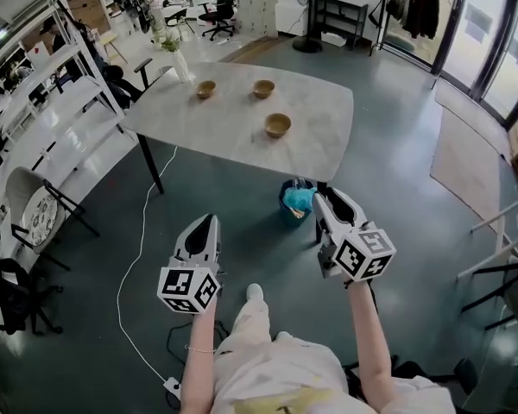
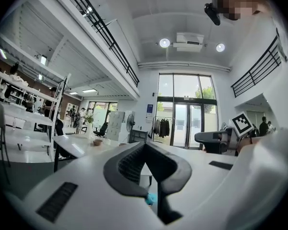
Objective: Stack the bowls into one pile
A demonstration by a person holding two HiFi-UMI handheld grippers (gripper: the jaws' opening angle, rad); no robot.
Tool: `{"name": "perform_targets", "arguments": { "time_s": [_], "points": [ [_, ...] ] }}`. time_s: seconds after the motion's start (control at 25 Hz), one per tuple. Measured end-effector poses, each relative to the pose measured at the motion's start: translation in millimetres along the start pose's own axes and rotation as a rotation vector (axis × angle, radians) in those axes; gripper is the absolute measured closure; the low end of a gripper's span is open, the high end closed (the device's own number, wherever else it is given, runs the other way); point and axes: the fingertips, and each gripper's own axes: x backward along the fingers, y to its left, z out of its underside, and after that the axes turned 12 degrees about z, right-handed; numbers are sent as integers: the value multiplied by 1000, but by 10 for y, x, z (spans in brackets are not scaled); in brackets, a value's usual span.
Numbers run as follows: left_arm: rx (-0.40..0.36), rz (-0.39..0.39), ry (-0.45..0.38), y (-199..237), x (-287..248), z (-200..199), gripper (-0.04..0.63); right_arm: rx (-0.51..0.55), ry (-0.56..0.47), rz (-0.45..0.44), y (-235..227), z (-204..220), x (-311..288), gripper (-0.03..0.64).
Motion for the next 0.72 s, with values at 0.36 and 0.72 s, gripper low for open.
{"name": "perform_targets", "arguments": {
  "time_s": [0.36,0.72],
  "points": [
    [28,37,20,764,-702,-53,595,-24,0,58,-135,-57,-978,479],
    [52,70,46,1453,-1271,17,595,-49,16,110,-270,44,-1788,480]
  ]
}}
